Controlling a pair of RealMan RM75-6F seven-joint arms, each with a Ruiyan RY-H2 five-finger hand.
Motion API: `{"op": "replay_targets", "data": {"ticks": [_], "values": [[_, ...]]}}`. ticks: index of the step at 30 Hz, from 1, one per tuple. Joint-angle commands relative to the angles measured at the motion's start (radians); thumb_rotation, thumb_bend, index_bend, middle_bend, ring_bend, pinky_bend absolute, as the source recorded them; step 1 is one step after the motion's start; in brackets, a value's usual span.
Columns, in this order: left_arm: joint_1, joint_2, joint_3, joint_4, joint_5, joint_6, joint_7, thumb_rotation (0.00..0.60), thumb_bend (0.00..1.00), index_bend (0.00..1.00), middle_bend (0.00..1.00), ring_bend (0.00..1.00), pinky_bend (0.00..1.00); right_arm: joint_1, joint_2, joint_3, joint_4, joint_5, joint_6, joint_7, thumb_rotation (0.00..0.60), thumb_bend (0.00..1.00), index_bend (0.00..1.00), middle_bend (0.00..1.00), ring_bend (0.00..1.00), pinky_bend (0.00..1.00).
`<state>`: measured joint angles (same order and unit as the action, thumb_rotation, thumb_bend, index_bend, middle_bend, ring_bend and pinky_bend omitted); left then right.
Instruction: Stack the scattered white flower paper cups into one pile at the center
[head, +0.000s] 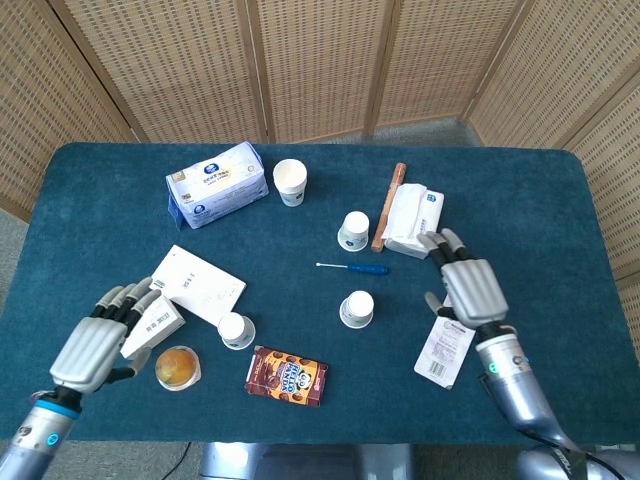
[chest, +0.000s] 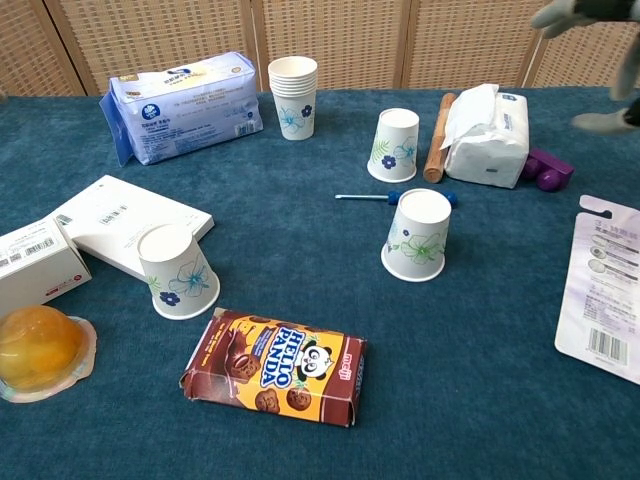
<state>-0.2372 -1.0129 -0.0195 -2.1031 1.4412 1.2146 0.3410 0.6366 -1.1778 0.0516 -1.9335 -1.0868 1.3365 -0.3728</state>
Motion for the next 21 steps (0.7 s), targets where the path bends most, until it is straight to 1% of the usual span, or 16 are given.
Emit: {"op": "replay_targets", "data": {"ticks": [1, 10, 17, 21], "values": [[-0.050, -0.040, -0.029, -0.025, -0.088, -0.053, 0.066, 0.600, 0.45, 0.00, 0.00, 0.00, 0.10, -0.032, 0.023, -0.002, 0.014, -0.026, 0.016, 0.034, 0.600, 0.36, 0.02, 0.12, 0.01, 0.43], [-0.166, -0.124, -0.061, 0.001, -0.259, -0.163, 0.151, 0.600, 0.45, 0.00, 0.00, 0.00, 0.12, -0.094, 0.073, 0.014, 0.014, -0.057, 0.021, 0.080, 0.600, 0.36, 0.03, 0.12, 0.01, 0.43], [-0.253, -0.192, -0.058, 0.033, -0.362, -0.226, 0.223, 0.600, 0.45, 0.00, 0.00, 0.00, 0.13, -0.130, 0.097, 0.032, 0.010, -0.074, 0.021, 0.105, 0.600, 0.37, 0.03, 0.12, 0.01, 0.43], [-0.286, -0.228, -0.049, 0.053, -0.401, -0.236, 0.242, 0.600, 0.45, 0.00, 0.00, 0.00, 0.13, -0.147, 0.107, 0.041, 0.010, -0.080, 0.016, 0.113, 0.600, 0.37, 0.03, 0.12, 0.01, 0.43]]}}
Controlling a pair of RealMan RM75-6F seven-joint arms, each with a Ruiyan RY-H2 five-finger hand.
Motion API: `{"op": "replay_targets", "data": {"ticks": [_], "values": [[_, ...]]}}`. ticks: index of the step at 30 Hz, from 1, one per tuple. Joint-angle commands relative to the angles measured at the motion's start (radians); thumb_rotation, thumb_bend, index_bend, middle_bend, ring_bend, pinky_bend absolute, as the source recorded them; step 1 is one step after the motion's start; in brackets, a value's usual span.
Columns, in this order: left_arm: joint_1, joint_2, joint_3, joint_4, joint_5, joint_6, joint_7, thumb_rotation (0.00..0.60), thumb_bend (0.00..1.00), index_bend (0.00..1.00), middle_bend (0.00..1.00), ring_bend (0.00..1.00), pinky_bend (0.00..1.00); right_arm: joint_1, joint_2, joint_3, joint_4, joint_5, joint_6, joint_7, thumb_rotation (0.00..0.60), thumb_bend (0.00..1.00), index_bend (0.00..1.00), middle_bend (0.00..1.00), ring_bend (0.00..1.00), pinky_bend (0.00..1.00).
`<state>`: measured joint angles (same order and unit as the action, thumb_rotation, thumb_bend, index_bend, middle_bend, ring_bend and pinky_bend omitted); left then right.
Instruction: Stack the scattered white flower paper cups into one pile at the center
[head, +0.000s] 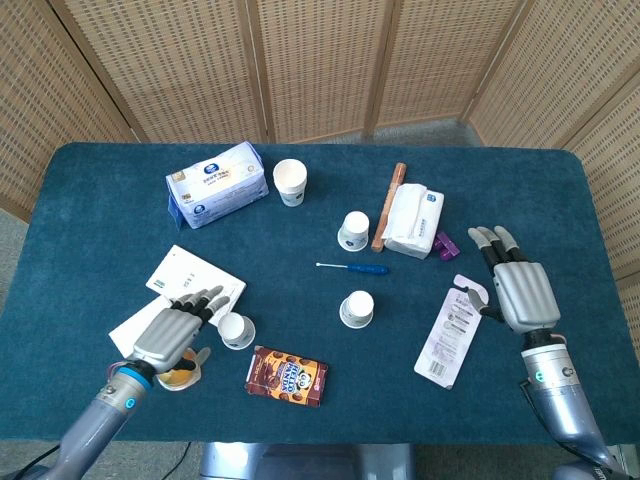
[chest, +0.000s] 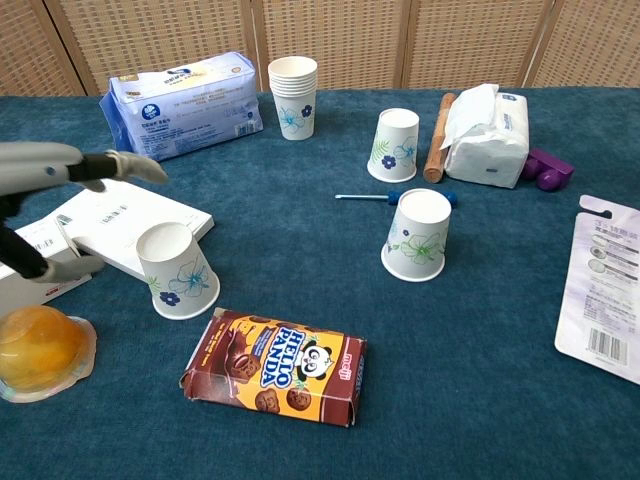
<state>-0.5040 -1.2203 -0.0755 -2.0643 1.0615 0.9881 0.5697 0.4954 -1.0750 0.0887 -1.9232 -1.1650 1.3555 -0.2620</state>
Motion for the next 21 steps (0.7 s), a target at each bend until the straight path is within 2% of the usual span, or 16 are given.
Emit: {"op": "replay_targets", "data": {"ticks": [1, 9, 13, 18, 21], "values": [[-0.024, -0.027, 0.008, 0.018, -0.028, -0.009, 0.014, 0.600, 0.45, 0.00, 0.00, 0.00, 0.13, -0.009, 0.006, 0.005, 0.000, -0.003, -0.004, 0.003, 0.600, 0.37, 0.03, 0.12, 0.01, 0.43], [-0.058, -0.098, 0.021, 0.094, -0.064, -0.022, -0.016, 0.600, 0.45, 0.00, 0.00, 0.00, 0.17, -0.034, 0.020, 0.019, -0.001, -0.007, -0.016, 0.013, 0.600, 0.37, 0.03, 0.12, 0.01, 0.43], [-0.067, -0.152, 0.017, 0.145, -0.048, -0.010, -0.046, 0.600, 0.45, 0.02, 0.00, 0.01, 0.25, -0.047, 0.027, 0.026, -0.003, -0.012, -0.018, 0.017, 0.600, 0.37, 0.03, 0.12, 0.02, 0.43], [-0.075, -0.196, 0.019, 0.189, -0.030, -0.003, -0.069, 0.600, 0.45, 0.14, 0.05, 0.11, 0.40, -0.060, 0.034, 0.033, -0.009, -0.016, -0.022, 0.024, 0.600, 0.37, 0.03, 0.12, 0.01, 0.43], [-0.084, -0.212, 0.023, 0.206, -0.038, -0.004, -0.066, 0.600, 0.45, 0.18, 0.09, 0.18, 0.45, -0.068, 0.037, 0.039, -0.013, -0.020, -0.023, 0.034, 0.600, 0.37, 0.03, 0.12, 0.02, 0.43]]}}
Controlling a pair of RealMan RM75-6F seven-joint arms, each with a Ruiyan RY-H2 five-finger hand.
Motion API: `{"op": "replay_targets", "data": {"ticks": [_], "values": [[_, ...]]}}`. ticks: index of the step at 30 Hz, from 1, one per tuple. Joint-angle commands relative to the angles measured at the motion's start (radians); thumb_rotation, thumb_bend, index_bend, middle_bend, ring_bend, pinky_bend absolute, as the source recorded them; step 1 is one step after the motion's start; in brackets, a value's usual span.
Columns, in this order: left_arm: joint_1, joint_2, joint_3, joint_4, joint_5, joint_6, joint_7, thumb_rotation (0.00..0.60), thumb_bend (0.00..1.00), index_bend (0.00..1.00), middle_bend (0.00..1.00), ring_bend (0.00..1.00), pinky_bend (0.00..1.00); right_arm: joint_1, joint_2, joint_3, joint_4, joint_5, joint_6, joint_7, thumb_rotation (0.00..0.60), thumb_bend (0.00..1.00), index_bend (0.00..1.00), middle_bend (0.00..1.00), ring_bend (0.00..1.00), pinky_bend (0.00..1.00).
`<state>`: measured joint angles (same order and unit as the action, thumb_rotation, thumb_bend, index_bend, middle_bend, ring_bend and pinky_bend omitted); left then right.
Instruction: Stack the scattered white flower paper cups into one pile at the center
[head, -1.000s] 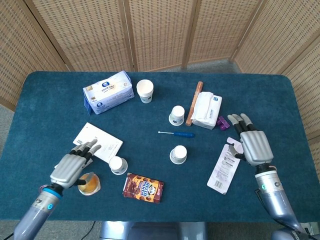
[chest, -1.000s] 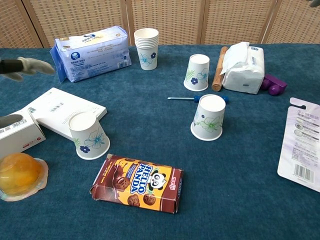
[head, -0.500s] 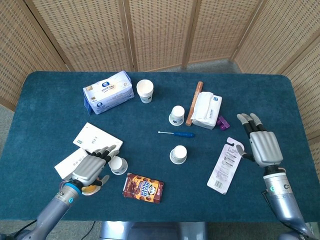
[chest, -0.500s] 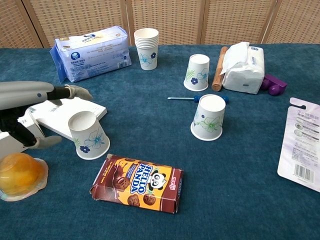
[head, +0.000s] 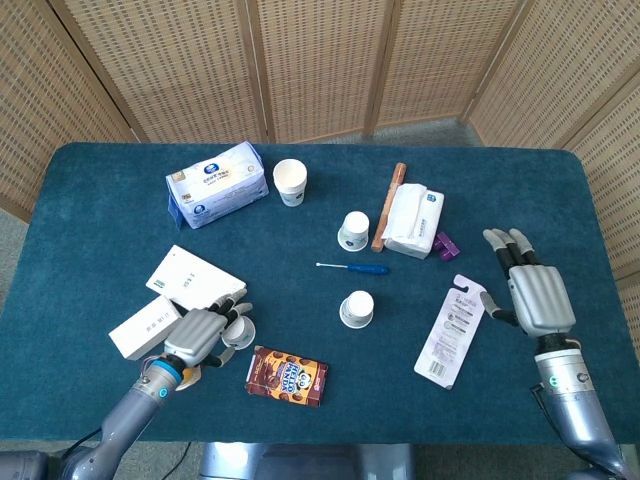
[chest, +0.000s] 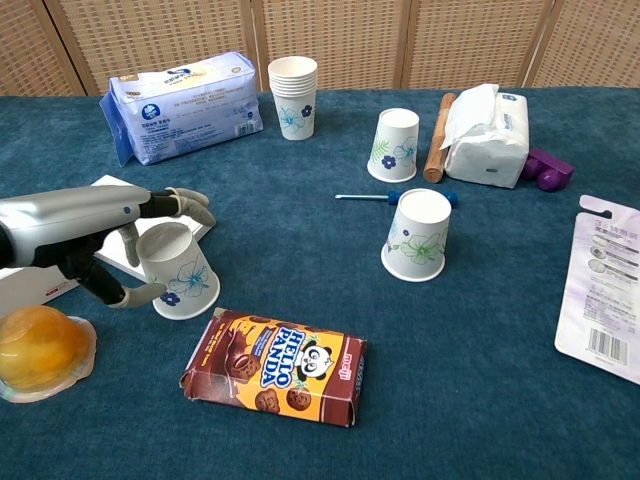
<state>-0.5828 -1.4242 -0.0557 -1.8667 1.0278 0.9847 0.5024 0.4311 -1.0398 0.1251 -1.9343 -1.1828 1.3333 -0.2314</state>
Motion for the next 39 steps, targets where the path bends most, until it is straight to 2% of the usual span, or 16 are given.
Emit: {"op": "replay_targets", "data": {"ticks": [1, 7, 17, 29, 39], "values": [[-0.009, -0.012, 0.005, 0.014, -0.010, -0.001, 0.003, 0.600, 0.45, 0.20, 0.12, 0.21, 0.46, -0.006, 0.004, 0.005, -0.003, -0.003, -0.002, 0.007, 0.600, 0.37, 0.03, 0.12, 0.02, 0.43], [-0.012, -0.034, 0.003, 0.034, -0.009, 0.020, -0.011, 0.600, 0.45, 0.29, 0.22, 0.32, 0.55, -0.018, 0.008, 0.012, -0.005, -0.003, -0.011, 0.015, 0.600, 0.37, 0.03, 0.12, 0.01, 0.43], [-0.008, 0.025, -0.007, -0.030, 0.040, 0.051, -0.060, 0.600, 0.45, 0.29, 0.22, 0.33, 0.56, -0.030, 0.009, 0.028, -0.006, -0.001, -0.019, 0.016, 0.600, 0.37, 0.03, 0.12, 0.01, 0.43], [-0.070, 0.108, -0.110, -0.125, 0.078, 0.011, -0.172, 0.600, 0.45, 0.28, 0.21, 0.33, 0.56, -0.033, 0.021, 0.050, -0.012, 0.029, -0.037, 0.002, 0.600, 0.37, 0.03, 0.12, 0.00, 0.43], [-0.160, 0.067, -0.176, -0.089, 0.057, -0.046, -0.220, 0.600, 0.45, 0.28, 0.21, 0.32, 0.55, -0.055, 0.020, 0.036, -0.035, -0.041, -0.008, -0.011, 0.600, 0.37, 0.03, 0.12, 0.00, 0.43]]}}
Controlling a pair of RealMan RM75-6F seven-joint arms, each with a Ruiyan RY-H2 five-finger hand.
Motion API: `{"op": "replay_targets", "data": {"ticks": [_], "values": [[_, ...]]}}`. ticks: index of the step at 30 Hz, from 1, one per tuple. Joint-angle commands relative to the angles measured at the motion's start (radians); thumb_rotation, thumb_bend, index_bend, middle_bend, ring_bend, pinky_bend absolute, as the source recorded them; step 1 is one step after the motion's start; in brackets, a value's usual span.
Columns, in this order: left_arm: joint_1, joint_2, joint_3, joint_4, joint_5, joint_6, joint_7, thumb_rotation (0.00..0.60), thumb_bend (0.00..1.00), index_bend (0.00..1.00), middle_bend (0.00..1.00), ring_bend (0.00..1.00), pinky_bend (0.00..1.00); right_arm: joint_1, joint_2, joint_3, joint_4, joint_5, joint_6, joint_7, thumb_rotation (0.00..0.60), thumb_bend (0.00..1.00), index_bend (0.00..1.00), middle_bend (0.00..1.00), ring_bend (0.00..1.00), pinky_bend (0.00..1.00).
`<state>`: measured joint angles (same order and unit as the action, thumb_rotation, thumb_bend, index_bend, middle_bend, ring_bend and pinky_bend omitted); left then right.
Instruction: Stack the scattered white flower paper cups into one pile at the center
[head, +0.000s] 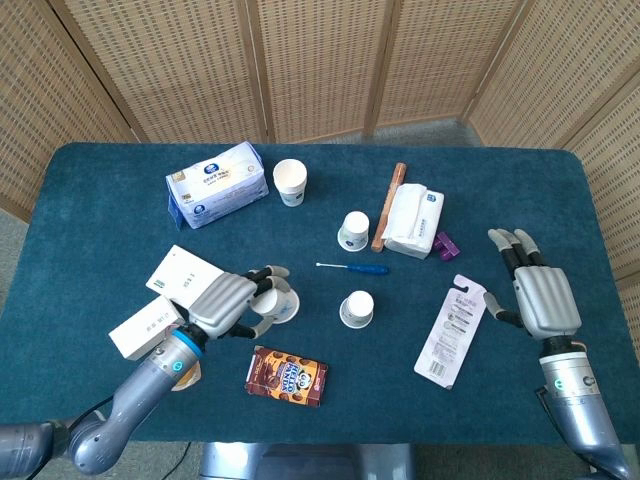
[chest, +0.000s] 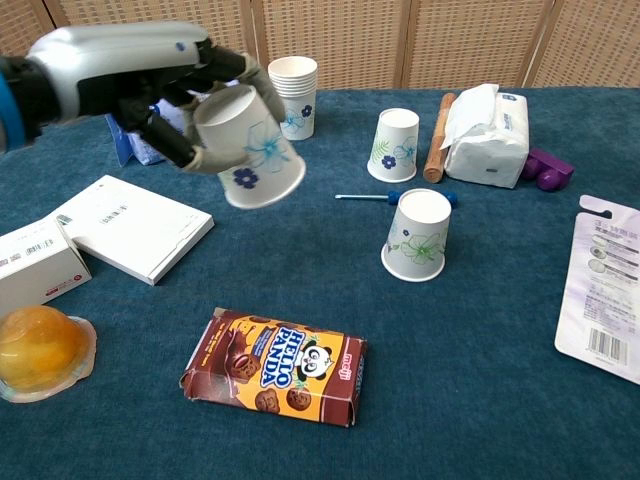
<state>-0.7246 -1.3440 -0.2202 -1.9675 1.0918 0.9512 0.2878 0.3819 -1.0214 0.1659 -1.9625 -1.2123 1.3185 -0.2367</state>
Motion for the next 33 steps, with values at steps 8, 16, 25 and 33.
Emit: {"op": "replay_targets", "data": {"ticks": [8, 16, 25, 33], "values": [[-0.102, -0.084, -0.050, 0.076, -0.043, -0.042, -0.004, 0.600, 0.45, 0.28, 0.21, 0.31, 0.54, -0.034, 0.021, -0.012, -0.036, -0.063, 0.044, -0.018, 0.600, 0.37, 0.03, 0.12, 0.00, 0.43], [-0.185, -0.162, -0.071, 0.165, -0.112, -0.079, 0.006, 0.600, 0.45, 0.28, 0.21, 0.31, 0.53, -0.061, 0.042, -0.018, -0.058, -0.094, 0.068, -0.017, 0.600, 0.37, 0.03, 0.12, 0.00, 0.43], [-0.268, -0.244, -0.083, 0.254, -0.167, -0.120, 0.005, 0.600, 0.45, 0.28, 0.21, 0.30, 0.52, -0.085, 0.067, -0.016, -0.061, -0.100, 0.079, 0.006, 0.600, 0.37, 0.03, 0.12, 0.00, 0.43], [-0.332, -0.288, -0.084, 0.307, -0.224, -0.143, 0.025, 0.600, 0.44, 0.28, 0.21, 0.28, 0.51, -0.102, 0.082, -0.012, -0.055, -0.113, 0.087, 0.042, 0.600, 0.37, 0.02, 0.12, 0.00, 0.43]]}}
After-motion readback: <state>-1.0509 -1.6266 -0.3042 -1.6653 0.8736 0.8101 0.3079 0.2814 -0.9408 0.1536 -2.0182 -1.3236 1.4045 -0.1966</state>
